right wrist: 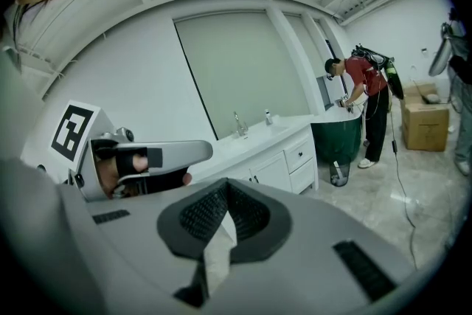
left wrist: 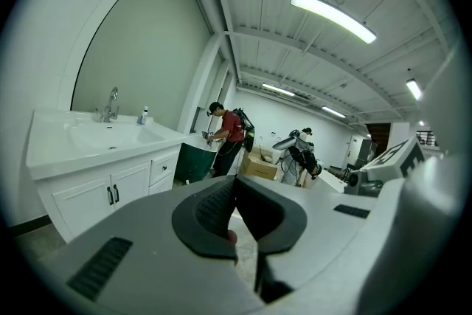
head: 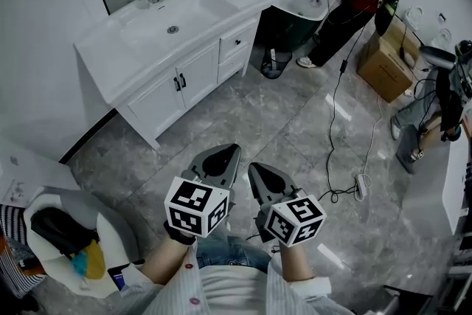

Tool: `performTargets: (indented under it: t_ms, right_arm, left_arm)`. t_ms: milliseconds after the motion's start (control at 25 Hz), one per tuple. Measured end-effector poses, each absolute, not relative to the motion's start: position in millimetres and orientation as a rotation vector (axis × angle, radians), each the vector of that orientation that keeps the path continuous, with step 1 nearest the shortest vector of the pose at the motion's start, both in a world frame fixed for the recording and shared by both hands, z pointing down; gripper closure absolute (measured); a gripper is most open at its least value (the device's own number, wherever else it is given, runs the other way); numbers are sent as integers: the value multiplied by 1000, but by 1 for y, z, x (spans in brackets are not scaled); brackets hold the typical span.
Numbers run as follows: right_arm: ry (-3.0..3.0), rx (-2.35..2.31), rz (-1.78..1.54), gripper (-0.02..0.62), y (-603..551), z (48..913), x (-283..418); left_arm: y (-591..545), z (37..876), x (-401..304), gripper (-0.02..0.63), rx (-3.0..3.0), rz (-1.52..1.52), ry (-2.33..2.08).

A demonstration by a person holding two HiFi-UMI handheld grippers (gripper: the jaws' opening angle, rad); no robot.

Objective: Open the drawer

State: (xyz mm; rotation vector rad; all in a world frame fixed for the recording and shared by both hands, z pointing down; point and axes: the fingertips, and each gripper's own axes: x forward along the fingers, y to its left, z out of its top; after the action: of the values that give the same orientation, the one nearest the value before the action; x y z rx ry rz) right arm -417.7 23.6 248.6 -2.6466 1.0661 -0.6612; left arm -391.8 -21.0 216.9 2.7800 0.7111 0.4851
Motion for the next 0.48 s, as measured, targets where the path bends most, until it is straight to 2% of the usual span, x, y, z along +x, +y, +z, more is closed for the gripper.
performTargets:
  t_ms: [480]
  right_arm:
    - [1045,-2611,-743,588,18,258,-262]
  left_arm:
    - [-32,222,-233,592,2767,544,685]
